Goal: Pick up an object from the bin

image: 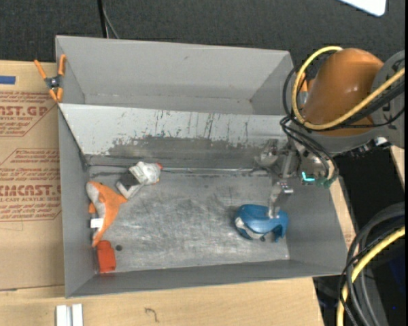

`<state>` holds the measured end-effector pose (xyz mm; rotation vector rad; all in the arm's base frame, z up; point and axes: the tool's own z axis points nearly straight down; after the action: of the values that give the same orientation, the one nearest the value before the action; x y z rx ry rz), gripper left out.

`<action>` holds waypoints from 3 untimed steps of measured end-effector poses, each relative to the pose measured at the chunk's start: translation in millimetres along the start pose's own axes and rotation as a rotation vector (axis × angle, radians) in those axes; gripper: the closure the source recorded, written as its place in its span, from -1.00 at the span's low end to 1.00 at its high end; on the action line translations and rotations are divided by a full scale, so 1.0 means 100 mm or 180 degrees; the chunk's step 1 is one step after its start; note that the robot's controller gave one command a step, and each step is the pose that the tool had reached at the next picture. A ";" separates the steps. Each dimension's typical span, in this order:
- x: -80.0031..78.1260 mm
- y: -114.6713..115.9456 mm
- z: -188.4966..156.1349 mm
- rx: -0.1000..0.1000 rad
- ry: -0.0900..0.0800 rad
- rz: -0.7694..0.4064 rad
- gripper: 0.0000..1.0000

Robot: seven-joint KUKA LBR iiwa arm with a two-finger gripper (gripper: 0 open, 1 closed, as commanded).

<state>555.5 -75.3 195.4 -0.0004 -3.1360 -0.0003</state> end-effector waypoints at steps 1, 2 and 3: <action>-0.02 0.00 -0.04 0.0003 -0.0024 -0.0002 -1.00; 0.21 -0.10 0.41 0.0005 -0.0046 -0.0063 -1.00; 0.25 -0.13 1.17 0.0009 0.0031 -0.1333 1.00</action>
Offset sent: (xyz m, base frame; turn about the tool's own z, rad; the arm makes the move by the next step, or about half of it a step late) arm -0.0532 -0.0254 -0.1024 -0.0401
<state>529.5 -88.2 78.7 0.6494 -3.0582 0.0025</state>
